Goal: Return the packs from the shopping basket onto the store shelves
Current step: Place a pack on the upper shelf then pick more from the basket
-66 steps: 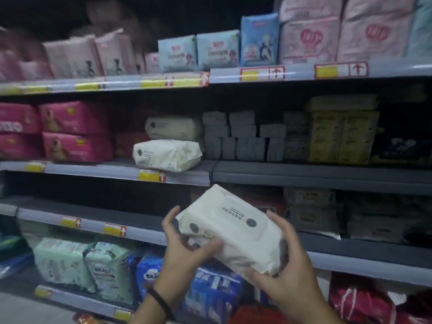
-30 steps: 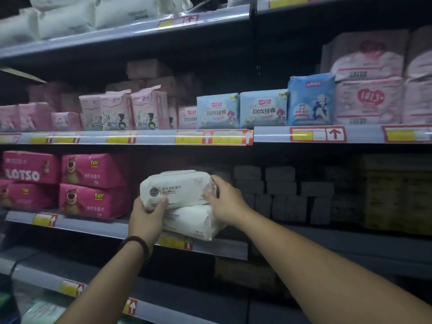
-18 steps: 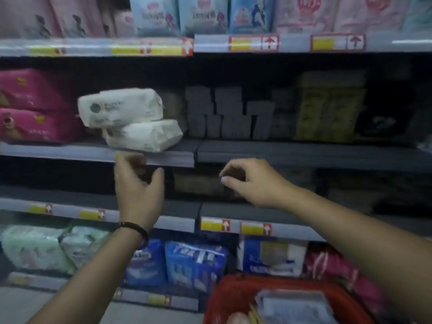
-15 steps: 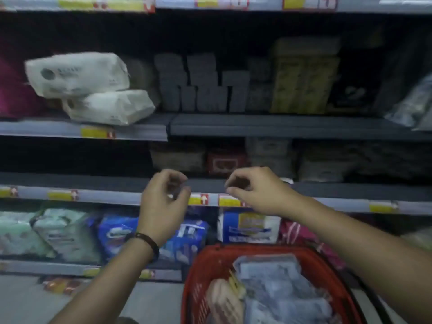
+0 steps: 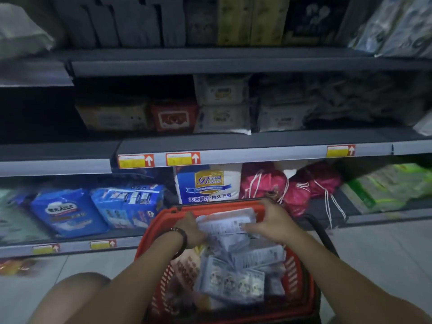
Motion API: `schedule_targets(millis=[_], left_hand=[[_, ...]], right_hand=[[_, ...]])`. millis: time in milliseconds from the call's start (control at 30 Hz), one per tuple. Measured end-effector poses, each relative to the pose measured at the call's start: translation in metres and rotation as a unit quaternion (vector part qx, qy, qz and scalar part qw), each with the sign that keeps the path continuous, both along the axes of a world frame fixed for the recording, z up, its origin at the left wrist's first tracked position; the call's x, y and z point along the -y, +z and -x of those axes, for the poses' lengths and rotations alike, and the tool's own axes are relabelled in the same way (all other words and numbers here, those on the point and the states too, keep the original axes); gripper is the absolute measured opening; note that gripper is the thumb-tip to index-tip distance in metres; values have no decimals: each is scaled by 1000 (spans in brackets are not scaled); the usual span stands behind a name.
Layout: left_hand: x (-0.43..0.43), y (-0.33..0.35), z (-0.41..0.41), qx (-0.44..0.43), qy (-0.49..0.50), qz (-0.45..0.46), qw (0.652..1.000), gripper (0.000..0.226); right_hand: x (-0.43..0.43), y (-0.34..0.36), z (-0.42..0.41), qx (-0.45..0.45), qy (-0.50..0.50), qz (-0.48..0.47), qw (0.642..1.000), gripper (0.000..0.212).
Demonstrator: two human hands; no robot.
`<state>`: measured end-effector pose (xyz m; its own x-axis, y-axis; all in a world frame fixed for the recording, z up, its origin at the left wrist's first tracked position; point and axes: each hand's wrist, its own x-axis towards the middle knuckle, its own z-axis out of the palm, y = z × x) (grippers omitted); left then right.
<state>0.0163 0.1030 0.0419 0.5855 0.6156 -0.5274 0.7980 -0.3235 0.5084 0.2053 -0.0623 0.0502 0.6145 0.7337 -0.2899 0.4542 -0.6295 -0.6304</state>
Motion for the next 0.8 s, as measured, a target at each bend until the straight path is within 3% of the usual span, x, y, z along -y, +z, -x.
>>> schedule_targets(millis=[167, 300, 400, 500, 567, 700, 800], left_hand=[[0, -10, -19, -22, -8, 48, 999, 61], [-3, -20, -27, -2, -5, 45, 999, 58], [-6, -28, -29, -1, 4, 42, 999, 55], [-11, -33, -28, 10, 34, 82, 996, 51], [-14, -31, -26, 22, 50, 116, 992, 48], [-20, -19, -16, 48, 73, 172, 981, 48], [-24, -5, -8, 91, 88, 163, 978, 21]], right_hand=[[-11, -36, 12, -61, 3, -6, 998, 142], [-6, -44, 39, -56, -13, 2, 998, 125], [-9, -62, 57, -70, -43, -39, 996, 141], [-20, -74, 67, -74, -100, -74, 989, 143], [-27, -75, 66, -70, -120, -91, 986, 135], [-30, -60, 54, -62, -130, -83, 986, 91], [-25, -43, 41, -73, -145, -120, 979, 70]])
